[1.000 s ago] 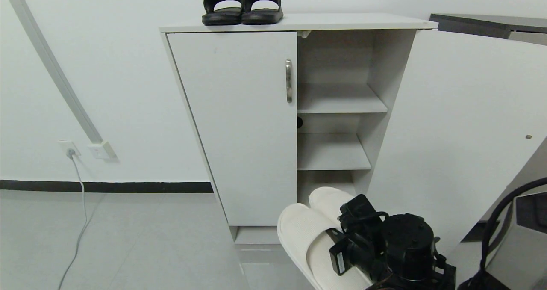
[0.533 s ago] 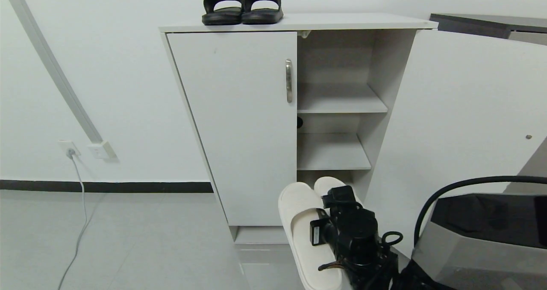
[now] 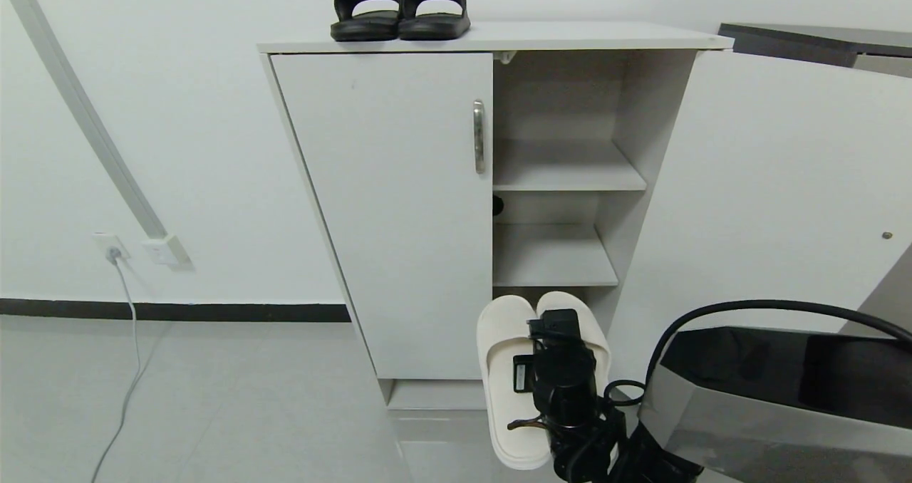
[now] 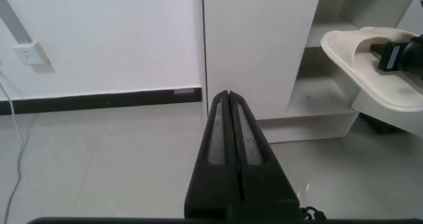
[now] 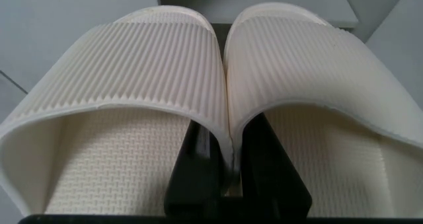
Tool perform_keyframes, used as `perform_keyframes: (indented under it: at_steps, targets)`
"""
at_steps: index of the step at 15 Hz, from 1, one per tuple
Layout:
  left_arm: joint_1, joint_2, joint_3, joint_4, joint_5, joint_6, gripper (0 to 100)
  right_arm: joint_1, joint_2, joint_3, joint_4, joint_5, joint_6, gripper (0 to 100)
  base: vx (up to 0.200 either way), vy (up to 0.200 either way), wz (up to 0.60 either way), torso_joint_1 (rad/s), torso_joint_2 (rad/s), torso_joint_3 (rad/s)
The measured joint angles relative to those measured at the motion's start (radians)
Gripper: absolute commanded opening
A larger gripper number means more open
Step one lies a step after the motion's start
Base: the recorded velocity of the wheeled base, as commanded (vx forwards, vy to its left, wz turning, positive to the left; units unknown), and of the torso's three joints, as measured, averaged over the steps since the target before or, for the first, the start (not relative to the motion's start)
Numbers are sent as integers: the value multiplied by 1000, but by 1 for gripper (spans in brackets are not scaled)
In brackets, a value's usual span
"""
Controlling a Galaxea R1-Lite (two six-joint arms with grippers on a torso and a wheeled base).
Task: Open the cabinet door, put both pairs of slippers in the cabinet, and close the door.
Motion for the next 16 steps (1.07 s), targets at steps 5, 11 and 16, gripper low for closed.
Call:
perform_keyframes:
  at_steps: [5, 11, 16]
  targets:
    - [0, 0, 0, -1, 1, -9, 0, -10, 13, 0, -1, -3, -1, 0, 0, -40, 0, 0, 0, 0]
    - [0, 0, 0, -1, 2, -8, 0, -33, 29, -2, 0, -1, -3, 0, 0, 0, 0, 0, 0, 0]
    - [0, 1, 0, -1, 2, -9, 0, -45, 32, -2, 0, -2, -4, 0, 0, 0, 0, 0, 0, 0]
